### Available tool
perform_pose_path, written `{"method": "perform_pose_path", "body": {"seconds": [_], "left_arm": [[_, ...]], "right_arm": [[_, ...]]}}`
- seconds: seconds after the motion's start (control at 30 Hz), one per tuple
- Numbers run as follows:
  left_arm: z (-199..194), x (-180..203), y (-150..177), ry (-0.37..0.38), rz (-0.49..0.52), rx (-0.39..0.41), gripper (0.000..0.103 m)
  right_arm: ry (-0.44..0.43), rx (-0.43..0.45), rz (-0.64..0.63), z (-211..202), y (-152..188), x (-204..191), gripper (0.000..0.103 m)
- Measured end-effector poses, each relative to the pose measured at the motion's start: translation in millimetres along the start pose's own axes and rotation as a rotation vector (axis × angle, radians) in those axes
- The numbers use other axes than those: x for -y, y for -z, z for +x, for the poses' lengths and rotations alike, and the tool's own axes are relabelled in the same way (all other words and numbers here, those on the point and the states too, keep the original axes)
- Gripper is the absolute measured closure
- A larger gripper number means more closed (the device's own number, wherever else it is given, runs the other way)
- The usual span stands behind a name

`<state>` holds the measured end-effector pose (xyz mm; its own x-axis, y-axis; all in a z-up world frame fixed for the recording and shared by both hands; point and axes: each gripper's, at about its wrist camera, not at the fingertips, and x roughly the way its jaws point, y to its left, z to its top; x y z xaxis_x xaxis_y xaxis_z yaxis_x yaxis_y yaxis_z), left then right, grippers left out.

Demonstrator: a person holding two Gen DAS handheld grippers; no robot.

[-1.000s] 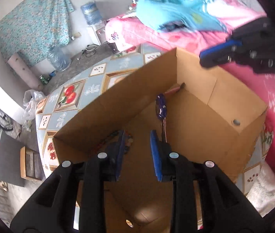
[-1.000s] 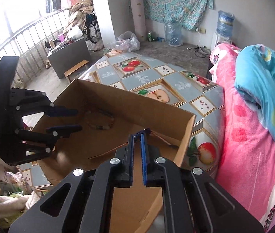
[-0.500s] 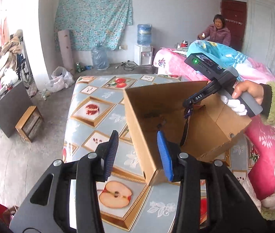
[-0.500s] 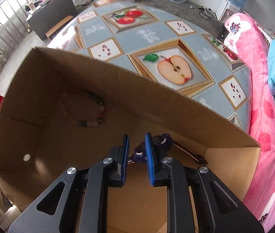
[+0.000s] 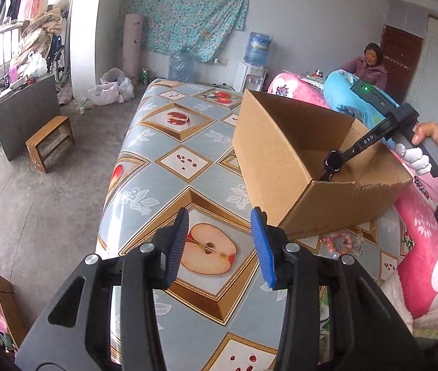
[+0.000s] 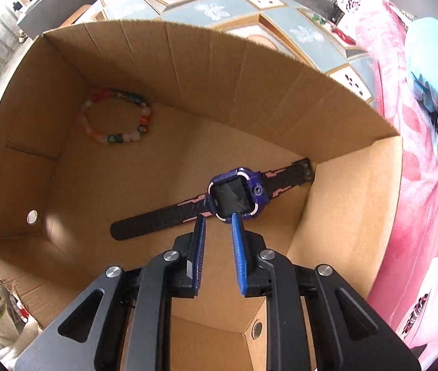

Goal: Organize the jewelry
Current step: 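Lower the smartwatch into the box and open the right gripper, then withdraw the right gripper from the box toward the pink-orange bracelet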

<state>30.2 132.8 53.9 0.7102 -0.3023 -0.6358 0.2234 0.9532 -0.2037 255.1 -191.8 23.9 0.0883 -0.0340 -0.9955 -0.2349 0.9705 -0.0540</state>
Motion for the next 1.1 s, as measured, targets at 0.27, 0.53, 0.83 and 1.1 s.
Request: {"method": "perform_pose_path", "body": {"seconds": [0.27, 0.53, 0.83, 1.1], "left_arm": [[3, -9, 13, 0.030, -0.032, 0.003, 0.063], [3, -23, 21, 0.035, -0.067, -0.006, 0.062], [0, -27, 31, 0.024, -0.081, -0.012, 0.059], [-13, 5, 42, -0.002, 0.011, -0.010, 0.052]], "right_arm": [[-0.018, -0.129, 0.115, 43, -12, 5, 0.077], [-0.111, -0.080, 0.123, 48, -29, -12, 0.076], [-0.033, -0.002, 0.108, 22, -21, -16, 0.076], [-0.120, 0.273, 0.122, -61, 34, -7, 0.076]]}}
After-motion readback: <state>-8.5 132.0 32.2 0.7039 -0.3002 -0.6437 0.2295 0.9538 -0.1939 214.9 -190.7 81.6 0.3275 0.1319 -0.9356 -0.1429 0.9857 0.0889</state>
